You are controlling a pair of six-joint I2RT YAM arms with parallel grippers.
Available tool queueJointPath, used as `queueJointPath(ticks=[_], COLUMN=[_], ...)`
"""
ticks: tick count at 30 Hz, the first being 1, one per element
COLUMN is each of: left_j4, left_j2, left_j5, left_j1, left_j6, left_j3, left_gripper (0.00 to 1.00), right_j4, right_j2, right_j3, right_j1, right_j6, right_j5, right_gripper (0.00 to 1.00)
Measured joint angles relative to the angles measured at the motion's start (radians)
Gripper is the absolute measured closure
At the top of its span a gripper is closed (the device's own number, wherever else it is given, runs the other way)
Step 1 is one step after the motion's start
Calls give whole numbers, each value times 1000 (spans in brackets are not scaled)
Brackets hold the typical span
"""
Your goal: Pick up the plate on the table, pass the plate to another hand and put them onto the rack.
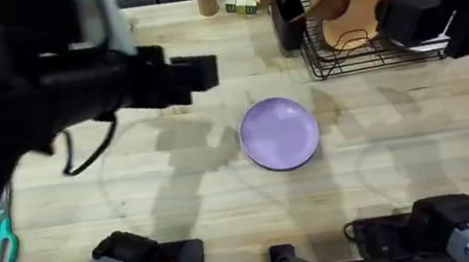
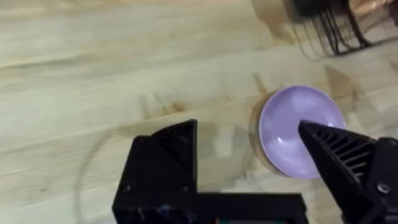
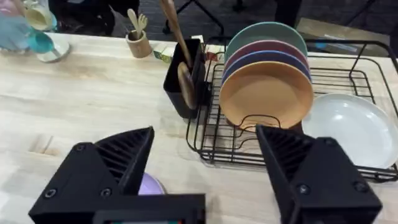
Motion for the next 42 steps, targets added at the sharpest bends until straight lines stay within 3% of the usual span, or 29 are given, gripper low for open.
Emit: queueJointPath(ticks=[8,18,23,29,42], left_j4=[-2,-2,-4,-2,53], left_j2=[144,296,365,459,617], left_j5=[-17,-24,-65,-99,-103], left_j1=[-116,-208,-254,-279,-307], left_j6=[-109,-224,-279,-338,-357], left_j3=[0,0,0,0,0], left_gripper=[5,5,5,6,6], right_j4=[-5,-6,-6,-6,-6], right_j2=[0,0,0,0,0], right_j3=[0,0,0,0,0], right_j1=[0,0,0,0,0], right_j6=[1,6,6,6,6], right_j5=[0,0,0,0,0], right_gripper=[7,6,7,6,6])
